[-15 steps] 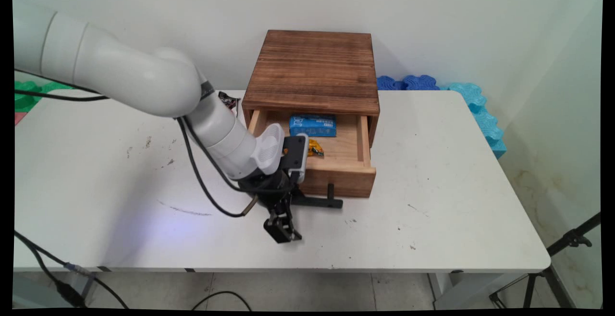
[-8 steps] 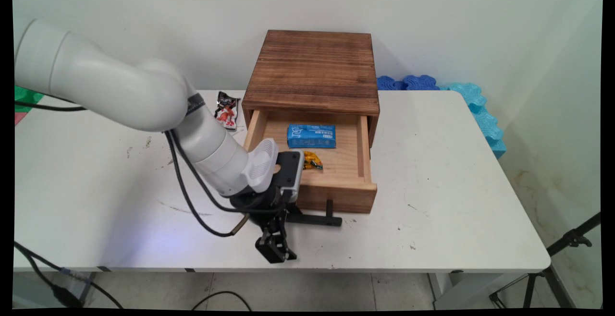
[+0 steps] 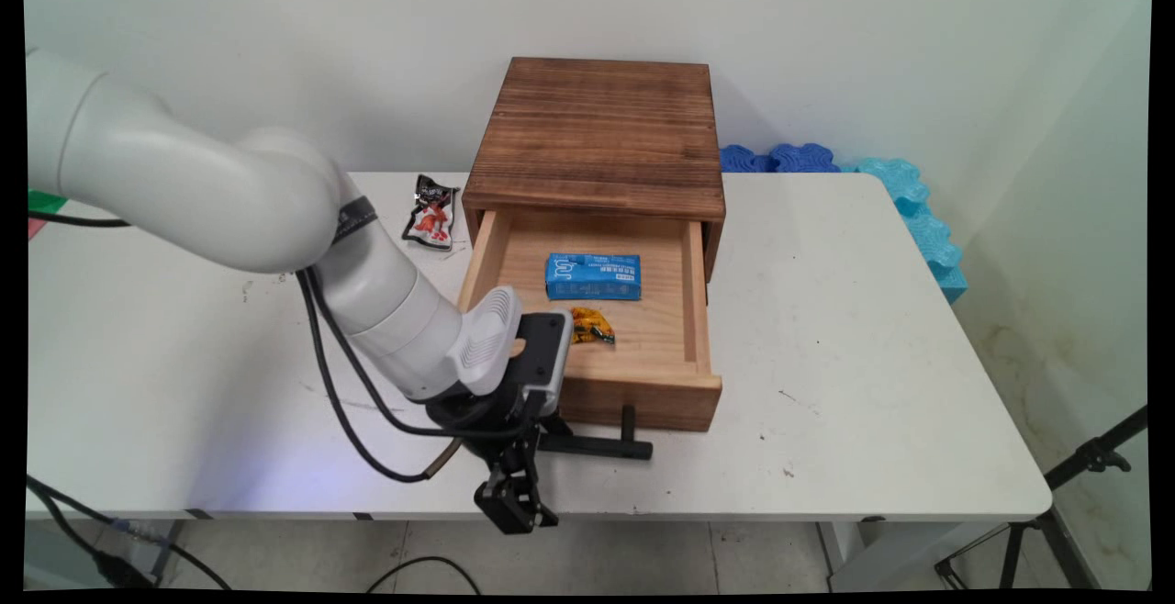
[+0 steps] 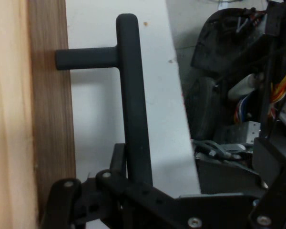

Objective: Open the drawer

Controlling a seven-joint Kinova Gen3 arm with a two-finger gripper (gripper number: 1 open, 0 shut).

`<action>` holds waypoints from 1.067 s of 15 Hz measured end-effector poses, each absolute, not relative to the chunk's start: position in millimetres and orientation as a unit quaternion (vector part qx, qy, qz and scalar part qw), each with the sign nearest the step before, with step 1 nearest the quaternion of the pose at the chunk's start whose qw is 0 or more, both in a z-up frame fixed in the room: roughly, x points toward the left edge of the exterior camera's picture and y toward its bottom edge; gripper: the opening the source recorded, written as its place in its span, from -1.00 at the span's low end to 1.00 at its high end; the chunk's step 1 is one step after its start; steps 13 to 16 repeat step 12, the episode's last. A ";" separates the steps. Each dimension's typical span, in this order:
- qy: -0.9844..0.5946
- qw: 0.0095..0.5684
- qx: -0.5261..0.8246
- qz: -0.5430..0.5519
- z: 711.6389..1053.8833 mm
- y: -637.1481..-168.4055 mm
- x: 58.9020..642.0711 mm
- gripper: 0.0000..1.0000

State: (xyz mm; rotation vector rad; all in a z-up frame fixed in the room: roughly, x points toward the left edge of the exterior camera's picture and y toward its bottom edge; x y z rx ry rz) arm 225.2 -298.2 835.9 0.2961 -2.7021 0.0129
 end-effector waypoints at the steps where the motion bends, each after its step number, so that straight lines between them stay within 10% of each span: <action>1: -0.972 0.211 0.105 0.003 836.1 -295.4 225.1 1.00; 16: -0.972 0.218 0.090 -0.005 839.6 -277.6 225.3 1.00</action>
